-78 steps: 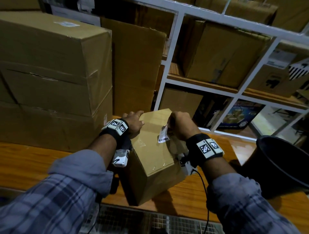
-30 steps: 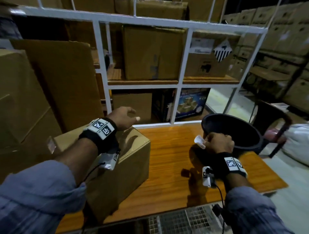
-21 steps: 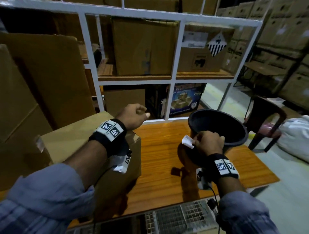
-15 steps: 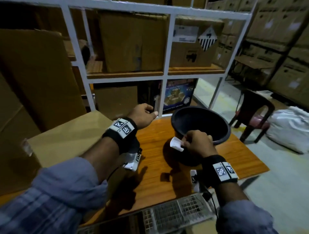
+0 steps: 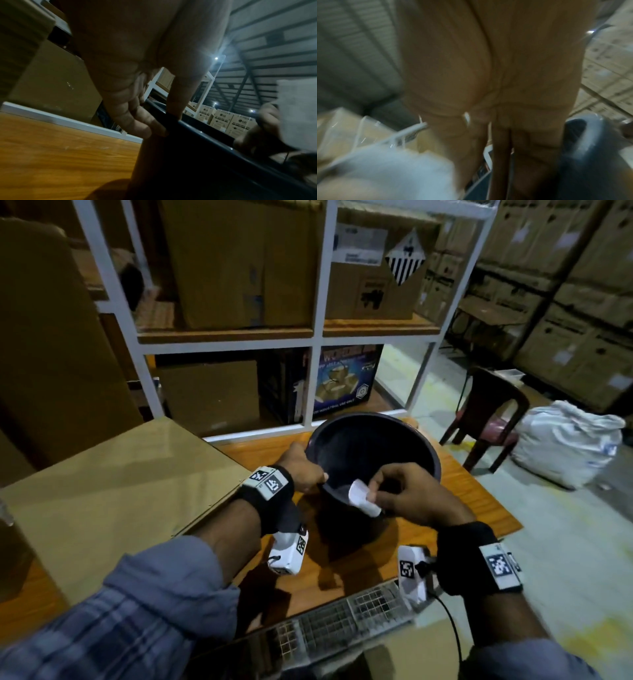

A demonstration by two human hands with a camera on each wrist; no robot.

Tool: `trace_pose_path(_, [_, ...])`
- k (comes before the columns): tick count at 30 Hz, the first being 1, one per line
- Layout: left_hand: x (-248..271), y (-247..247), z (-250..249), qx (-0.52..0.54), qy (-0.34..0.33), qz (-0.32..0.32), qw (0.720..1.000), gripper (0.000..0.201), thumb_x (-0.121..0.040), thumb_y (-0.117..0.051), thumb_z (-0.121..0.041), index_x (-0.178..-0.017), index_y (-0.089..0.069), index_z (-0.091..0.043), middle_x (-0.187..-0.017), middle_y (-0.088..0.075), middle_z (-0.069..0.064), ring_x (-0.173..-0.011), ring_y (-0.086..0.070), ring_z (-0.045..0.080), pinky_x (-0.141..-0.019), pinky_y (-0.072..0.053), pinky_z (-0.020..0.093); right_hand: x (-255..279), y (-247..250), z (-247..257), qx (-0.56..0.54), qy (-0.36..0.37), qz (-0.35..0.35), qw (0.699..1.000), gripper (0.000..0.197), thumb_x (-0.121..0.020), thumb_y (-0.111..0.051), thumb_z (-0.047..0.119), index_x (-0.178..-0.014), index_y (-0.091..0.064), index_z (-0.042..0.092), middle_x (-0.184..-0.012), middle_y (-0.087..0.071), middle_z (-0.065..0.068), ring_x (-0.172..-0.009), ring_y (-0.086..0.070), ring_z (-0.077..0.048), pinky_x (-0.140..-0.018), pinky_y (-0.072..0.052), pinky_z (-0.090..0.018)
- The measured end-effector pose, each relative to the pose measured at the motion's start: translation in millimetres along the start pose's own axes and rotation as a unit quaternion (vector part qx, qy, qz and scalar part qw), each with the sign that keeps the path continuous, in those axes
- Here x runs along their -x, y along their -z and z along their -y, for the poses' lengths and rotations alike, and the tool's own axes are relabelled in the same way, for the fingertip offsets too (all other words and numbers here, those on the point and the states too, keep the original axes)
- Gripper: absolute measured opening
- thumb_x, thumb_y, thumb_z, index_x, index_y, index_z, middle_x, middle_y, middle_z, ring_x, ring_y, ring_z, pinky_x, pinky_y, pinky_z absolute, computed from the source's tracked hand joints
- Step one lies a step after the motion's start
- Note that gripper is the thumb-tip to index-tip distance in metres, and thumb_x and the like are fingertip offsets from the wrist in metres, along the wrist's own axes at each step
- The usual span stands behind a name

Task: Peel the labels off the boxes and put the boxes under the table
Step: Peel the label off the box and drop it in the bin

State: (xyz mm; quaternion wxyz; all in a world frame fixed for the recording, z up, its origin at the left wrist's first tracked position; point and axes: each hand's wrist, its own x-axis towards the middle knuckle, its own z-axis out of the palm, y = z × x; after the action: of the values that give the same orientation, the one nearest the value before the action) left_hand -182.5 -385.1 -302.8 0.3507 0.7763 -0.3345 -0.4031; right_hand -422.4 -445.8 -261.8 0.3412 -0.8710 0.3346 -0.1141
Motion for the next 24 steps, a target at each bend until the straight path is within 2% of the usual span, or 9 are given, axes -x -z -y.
trace_pose_path(3, [31.9,9.5,-6.5,0.02,0.011,0.019,1.0,0.043,-0.076,-0.081,-0.002,-0.112,-0.058,-0.009,-0.095,-0.068,0.018,-0.072,-0.06,0.029,-0.06,-0.048,0.035,-19.7,9.6,-6.4,0.039,-0.02,-0.097,0.994,0.014,-0.091,-0.073,0.015,-0.08,-0.072,0.023,-0.08,-0.074,0.007,-0.082,-0.069,-0.011,-0.072,-0.05,-0.031])
trace_pose_path(5, [42.6,13.5,-5.9,0.021,0.026,0.041,0.999,0.027,-0.085,-0.075,0.008,-0.095,-0.056,-0.009,-0.094,-0.064,0.02,-0.071,-0.056,0.027,-0.061,-0.046,0.037,-34.5,12.6,-5.9,0.092,-0.031,-0.105,0.99,0.013,-0.093,-0.071,0.015,-0.083,-0.073,0.022,-0.083,-0.073,0.01,-0.083,-0.067,-0.011,-0.073,-0.042,-0.026])
trace_pose_path(7, [49.3,14.7,-3.2,0.019,0.032,0.071,0.997,0.03,-0.088,-0.07,0.014,-0.085,-0.052,-0.009,-0.092,-0.058,0.023,-0.068,-0.052,0.025,-0.058,-0.041,0.037,-46.7,11.2,-4.9,0.131,-0.05,-0.092,0.986,0.011,-0.095,-0.07,0.014,-0.086,-0.076,0.019,-0.083,-0.071,0.007,-0.083,-0.063,-0.011,-0.075,-0.039,-0.022])
trace_pose_path(11, [57.8,17.9,-1.4,-0.007,0.02,0.076,0.997,0.032,-0.088,-0.073,0.011,-0.082,-0.051,-0.011,-0.097,-0.062,0.024,-0.084,-0.056,0.031,-0.064,-0.047,0.04,-59.1,4.2,-1.5,0.166,-0.087,-0.088,0.978,0.014,-0.088,-0.073,0.013,-0.074,-0.075,0.017,-0.071,-0.068,0.003,-0.076,-0.065,-0.015,-0.072,-0.041,-0.022])
trace_pose_path(15, [59.5,20.9,-2.6,-0.026,0.021,0.083,0.996,0.029,-0.086,-0.079,0.003,-0.089,-0.056,-0.013,-0.105,-0.072,0.02,-0.083,-0.066,0.028,-0.084,-0.059,0.045,-60.1,4.7,10.9,0.176,-0.096,-0.075,0.977,0.009,-0.081,-0.075,0.012,-0.072,-0.075,0.014,-0.069,-0.07,0.002,-0.072,-0.067,-0.017,-0.066,-0.043,-0.025])
trace_pose_path(18, [61.2,19.0,-4.5,-0.024,0.012,0.085,0.996,0.032,-0.086,-0.079,0.004,-0.089,-0.053,-0.014,-0.096,-0.068,0.016,-0.075,-0.064,0.025,-0.083,-0.059,0.043,-58.6,6.8,22.0,0.19,-0.091,-0.067,0.975,0.006,-0.078,-0.079,0.012,-0.074,-0.076,0.014,-0.069,-0.069,0.003,-0.071,-0.066,-0.015,-0.064,-0.043,-0.025])
trace_pose_path(20, [60.9,16.8,-5.3,-0.028,0.009,0.089,0.996,0.036,-0.085,-0.079,0.006,-0.09,-0.051,-0.015,-0.1,-0.067,0.019,-0.077,-0.063,0.027,-0.079,-0.058,0.042,-59.2,8.6,28.0,0.206,-0.091,-0.069,0.972,0.005,-0.079,-0.08,0.014,-0.075,-0.077,0.016,-0.069,-0.068,0.003,-0.066,-0.061,-0.011,-0.058,-0.041,-0.023])
trace_pose_path(22, [59.9,14.8,-6.1,-0.036,-0.001,0.089,0.995,0.042,-0.082,-0.083,0.004,-0.103,-0.052,-0.016,-0.109,-0.069,0.019,-0.085,-0.068,0.03,-0.081,-0.061,0.046,-62.3,9.1,30.9,0.222,-0.092,-0.061,0.969,0.003,-0.078,-0.08,0.015,-0.078,-0.078,0.016,-0.069,-0.068,0.003,-0.065,-0.061,-0.009,-0.051,-0.039,-0.022])
trace_pose_path(24, [61.0,13.7,-7.6,-0.039,-0.009,0.095,0.995,0.057,-0.08,-0.085,0.002,-0.121,-0.049,-0.016,-0.112,-0.068,0.018,-0.089,-0.07,0.03,-0.083,-0.063,0.051,-66.1,7.4,32.7,0.246,-0.096,-0.046,0.963,0.009,-0.076,-0.082,0.016,-0.084,-0.078,0.014,-0.075,-0.069,0.001,-0.07,-0.065,-0.016,-0.058,-0.043,-0.025])
